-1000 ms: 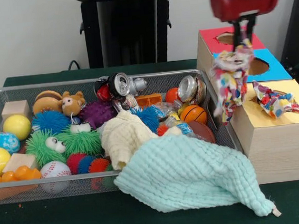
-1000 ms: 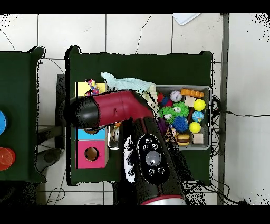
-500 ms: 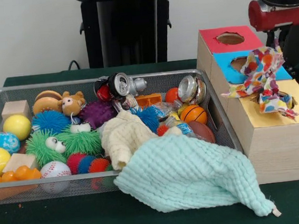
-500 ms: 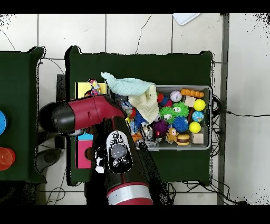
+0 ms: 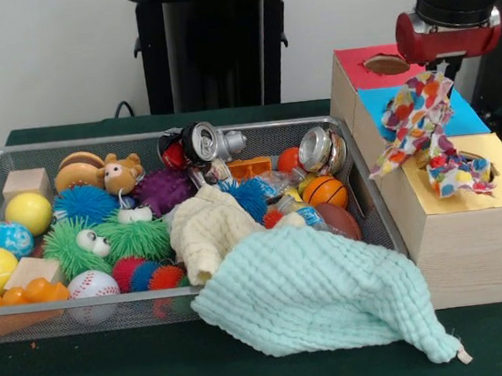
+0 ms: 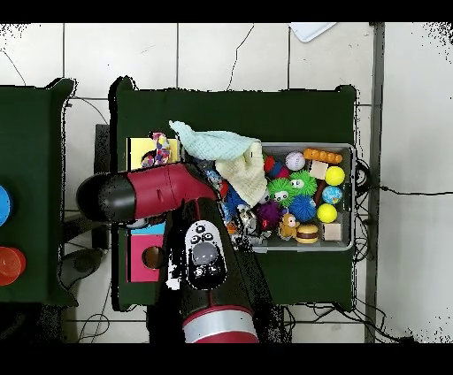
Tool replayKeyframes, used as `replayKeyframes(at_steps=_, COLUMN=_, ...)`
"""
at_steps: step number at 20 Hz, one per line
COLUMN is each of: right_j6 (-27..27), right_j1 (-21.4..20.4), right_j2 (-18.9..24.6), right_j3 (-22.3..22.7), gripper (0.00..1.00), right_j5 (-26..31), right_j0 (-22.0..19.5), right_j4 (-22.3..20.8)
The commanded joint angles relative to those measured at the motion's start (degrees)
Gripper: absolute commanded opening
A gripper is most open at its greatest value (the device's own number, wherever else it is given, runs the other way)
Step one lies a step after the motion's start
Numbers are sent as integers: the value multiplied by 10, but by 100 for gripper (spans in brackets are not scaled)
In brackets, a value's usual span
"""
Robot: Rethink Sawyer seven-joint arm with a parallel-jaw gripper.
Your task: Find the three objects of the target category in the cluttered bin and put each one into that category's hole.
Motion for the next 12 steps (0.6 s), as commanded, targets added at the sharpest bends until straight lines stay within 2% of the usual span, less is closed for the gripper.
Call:
replayKeyframes(at_steps=1, right_j6=78, right_j1=-17, right_j2=-19, right_j3=-47, gripper=0, right_j5=46, right_j0=-18, right_j4=15)
replayKeyframes(at_steps=5, right_j6=87, right_j1=-6, right_j2=-17, right_j3=-99, gripper=0, right_j5=99, right_j0=-16, right_j4=31)
replayKeyframes(at_steps=12, right_j6=107, right_j1=5, right_j2=-17, right_j3=-143, gripper=0, right_j5=138, right_j0=-3, right_j4=49)
